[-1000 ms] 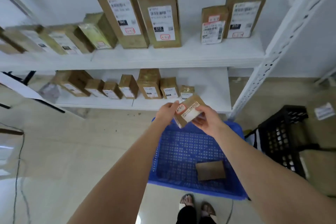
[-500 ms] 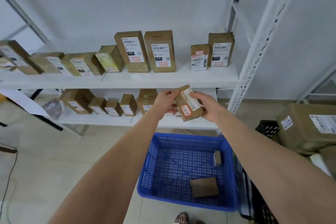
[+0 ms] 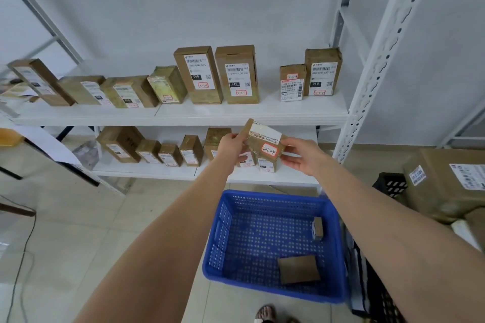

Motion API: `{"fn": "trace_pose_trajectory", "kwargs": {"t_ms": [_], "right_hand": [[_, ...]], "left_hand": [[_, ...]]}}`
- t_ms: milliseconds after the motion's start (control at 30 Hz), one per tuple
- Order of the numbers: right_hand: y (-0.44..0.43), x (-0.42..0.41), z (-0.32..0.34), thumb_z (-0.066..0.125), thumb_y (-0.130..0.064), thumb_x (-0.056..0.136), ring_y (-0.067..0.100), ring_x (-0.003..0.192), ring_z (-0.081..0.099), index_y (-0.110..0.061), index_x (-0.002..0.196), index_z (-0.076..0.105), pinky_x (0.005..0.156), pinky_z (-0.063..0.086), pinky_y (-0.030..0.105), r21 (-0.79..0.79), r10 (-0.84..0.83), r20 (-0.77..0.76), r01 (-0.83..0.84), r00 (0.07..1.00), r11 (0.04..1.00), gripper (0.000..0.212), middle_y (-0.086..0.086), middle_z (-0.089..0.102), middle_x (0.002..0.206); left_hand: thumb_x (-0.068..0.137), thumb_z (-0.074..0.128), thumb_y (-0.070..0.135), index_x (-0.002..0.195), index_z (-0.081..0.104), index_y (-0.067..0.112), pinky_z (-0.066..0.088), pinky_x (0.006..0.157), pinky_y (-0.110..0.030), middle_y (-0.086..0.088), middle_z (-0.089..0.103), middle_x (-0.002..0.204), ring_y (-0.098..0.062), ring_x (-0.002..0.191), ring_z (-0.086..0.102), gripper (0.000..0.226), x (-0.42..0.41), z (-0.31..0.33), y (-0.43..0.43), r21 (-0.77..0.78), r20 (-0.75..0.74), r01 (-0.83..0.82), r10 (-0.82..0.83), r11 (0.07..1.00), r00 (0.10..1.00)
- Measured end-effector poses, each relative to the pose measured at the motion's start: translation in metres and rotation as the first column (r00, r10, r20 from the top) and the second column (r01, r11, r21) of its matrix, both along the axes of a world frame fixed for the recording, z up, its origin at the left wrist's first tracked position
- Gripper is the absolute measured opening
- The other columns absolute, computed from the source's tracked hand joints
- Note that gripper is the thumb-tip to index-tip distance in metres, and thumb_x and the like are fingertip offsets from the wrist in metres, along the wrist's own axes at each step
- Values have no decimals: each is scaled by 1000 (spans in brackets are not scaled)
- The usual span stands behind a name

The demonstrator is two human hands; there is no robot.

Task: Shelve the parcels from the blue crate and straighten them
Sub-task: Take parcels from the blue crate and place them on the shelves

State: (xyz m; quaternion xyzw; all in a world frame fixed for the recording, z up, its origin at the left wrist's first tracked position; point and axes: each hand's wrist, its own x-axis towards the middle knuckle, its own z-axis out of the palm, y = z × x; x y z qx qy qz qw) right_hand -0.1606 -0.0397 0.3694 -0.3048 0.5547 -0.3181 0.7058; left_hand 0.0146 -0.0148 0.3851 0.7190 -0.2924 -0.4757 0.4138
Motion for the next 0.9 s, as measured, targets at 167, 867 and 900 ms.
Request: {"fn": "trace_pose_trajectory", "kwargs": {"t_ms": [167,867,900], "right_hand": [[11,21,-7,65,-13,89,20,84,63,-11,88,63,86,54,34,-6,4,-46,-4,999,1000,2,8,68,90],[62,331,-45,59,-10,91,18,82,68,-12,92,63,74,56,29,46,66,-106,-62,992,997,4,8,70,96],[62,348,-45,59,-10,91,19,84,69,-12,91,63,77,57,30,52,65,-95,-60,993,997,4,9,71,97]], "left_hand": [[97,50,31,126,57,13,51,83,-33,0,63,95,-15,83,55,35,15,-13,19,-13,141,4,-2,1000,990],[92,57,19,123,61,12,49,72,-31,-3,59,84,-18,72,51,33,316,-64,89,99,192,-83,63,992,979],[92,58,19,123,62,11,49,71,-31,-4,60,85,-19,74,51,33,334,-64,90,97,191,-84,65,992,980]]}}
